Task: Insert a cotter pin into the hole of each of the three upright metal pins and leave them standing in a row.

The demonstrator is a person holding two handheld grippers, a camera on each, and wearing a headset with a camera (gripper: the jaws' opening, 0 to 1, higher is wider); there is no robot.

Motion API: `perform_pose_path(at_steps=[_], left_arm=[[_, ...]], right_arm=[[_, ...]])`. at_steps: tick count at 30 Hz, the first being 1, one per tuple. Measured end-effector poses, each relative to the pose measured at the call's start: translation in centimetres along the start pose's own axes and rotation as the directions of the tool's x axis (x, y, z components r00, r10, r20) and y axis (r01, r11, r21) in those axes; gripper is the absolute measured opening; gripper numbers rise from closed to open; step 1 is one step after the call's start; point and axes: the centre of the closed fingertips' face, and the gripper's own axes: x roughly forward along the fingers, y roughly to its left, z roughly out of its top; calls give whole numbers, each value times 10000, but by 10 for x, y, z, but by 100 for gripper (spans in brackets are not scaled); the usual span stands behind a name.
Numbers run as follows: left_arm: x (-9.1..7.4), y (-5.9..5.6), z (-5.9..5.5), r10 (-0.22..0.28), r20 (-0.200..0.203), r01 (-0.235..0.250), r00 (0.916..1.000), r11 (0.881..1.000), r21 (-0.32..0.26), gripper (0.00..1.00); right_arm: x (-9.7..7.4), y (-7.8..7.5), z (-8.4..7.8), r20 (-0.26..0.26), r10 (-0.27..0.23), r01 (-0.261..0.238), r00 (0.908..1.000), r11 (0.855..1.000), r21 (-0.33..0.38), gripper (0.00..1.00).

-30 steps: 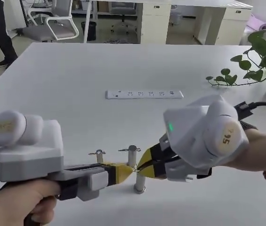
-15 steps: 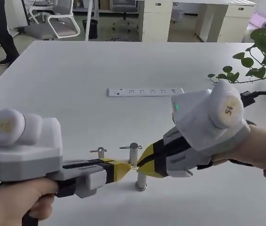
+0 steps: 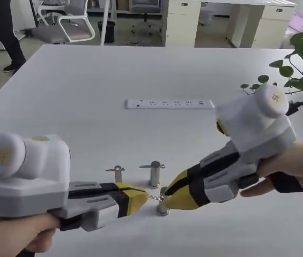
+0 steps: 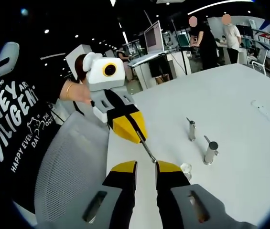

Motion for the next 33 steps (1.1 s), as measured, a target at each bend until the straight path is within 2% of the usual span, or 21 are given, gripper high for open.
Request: perform_pose_path(at_steps=[4,6,8,10,14,19,22,25,28,33], left_arm=[[-1,-4,-3,-289,-80,291,9996,9991,294,0],[-2,-9,-2,-584,-11,583,9983,9958,703,0],[-2,-13,-4,-735,-83,739,9973,9919,1033,0],[-2,-15,-5,-867,-148,878,9961,9890,1186,0],[-2,-24,-4,-1383,-35,1375,9904,9815,1330,0],[-2,-32,-5,-1786,-48,1774,9839,9734,1452,0],[-2,-38,-5,-2048,-26,2030,9788,9685,1445,0],[-2,-41,-5,-2178,-37,2159,9760,9647,1511,0],[-3,-45,-5,-2426,80,2388,9701,9598,1476,0],[-4,-49,-4,-2594,91,2548,9657,9542,1570,0]], right_arm=[[0,1,-1,43,185,-185,9998,9997,181,13],[1,3,-2,102,318,-320,9994,9994,130,13],[2,9,-4,115,738,-742,9972,9967,332,15],[3,13,-7,82,943,-945,9955,9952,257,16],[4,19,-11,70,1346,-1347,9909,9904,302,15],[3,32,-13,204,2105,-2112,9774,9764,458,13],[3,35,-13,268,2279,-2290,9733,9719,549,11],[2,39,-9,571,2540,-2577,9655,9637,702,8],[1,40,-9,565,2595,-2630,9641,9625,660,7],[1,44,-9,509,2792,-2817,9589,9581,526,2]])
